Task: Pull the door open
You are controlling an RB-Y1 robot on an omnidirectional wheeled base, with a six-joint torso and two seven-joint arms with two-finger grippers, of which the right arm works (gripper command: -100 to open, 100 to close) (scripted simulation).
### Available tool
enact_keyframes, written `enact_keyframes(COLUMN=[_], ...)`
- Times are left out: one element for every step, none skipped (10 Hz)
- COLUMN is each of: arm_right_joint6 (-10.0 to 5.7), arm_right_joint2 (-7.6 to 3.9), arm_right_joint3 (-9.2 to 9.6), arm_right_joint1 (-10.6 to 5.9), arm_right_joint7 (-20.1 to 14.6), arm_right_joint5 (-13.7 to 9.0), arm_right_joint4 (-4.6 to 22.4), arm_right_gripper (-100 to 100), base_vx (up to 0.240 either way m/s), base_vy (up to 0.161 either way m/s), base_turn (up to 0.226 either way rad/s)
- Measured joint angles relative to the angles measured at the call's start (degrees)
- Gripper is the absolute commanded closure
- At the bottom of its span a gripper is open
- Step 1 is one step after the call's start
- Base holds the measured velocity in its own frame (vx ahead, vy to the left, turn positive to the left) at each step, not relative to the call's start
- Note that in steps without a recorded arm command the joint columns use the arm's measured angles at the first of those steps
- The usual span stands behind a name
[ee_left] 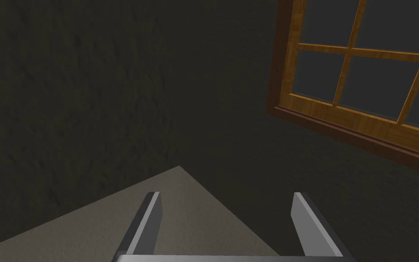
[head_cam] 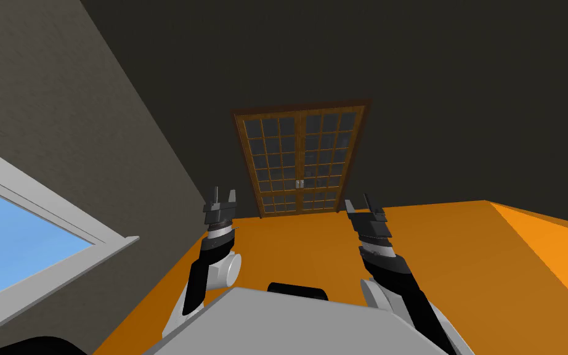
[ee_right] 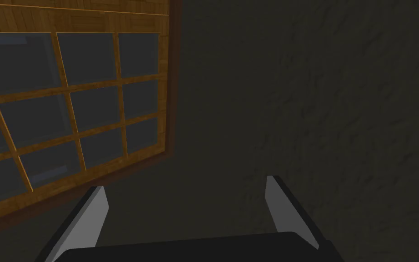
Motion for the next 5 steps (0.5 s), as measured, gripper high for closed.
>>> enact_keyframes(arm_right_joint6=[-0.26, -0.58, -0.75, -1.33, -1.69], arm_right_joint2=[-0.38, -0.55, -0.9, -1.25, -1.46], arm_right_joint3=[0.15, 0.54, 0.59, 0.91, 1.29], arm_right_joint1=[-0.42, -0.6, -1.18, -1.31, -1.43], arm_right_joint7=[-1.0, -1.8, -2.7, -3.8, -4.7], arm_right_joint5=[-0.7, -1.2, -1.9, -2.7, -3.3], arm_right_joint4=[1.1, 2.1, 3.3, 4.7, 5.5], arm_right_gripper=[-100, -100, -100, -100, -100], base_vx=[0.159, 0.147, 0.146, 0.134, 0.137], base_vy=[-0.006, -0.035, -0.029, -0.013, -0.012], base_turn=[0.049, 0.041, 0.059, 0.066, 0.061])
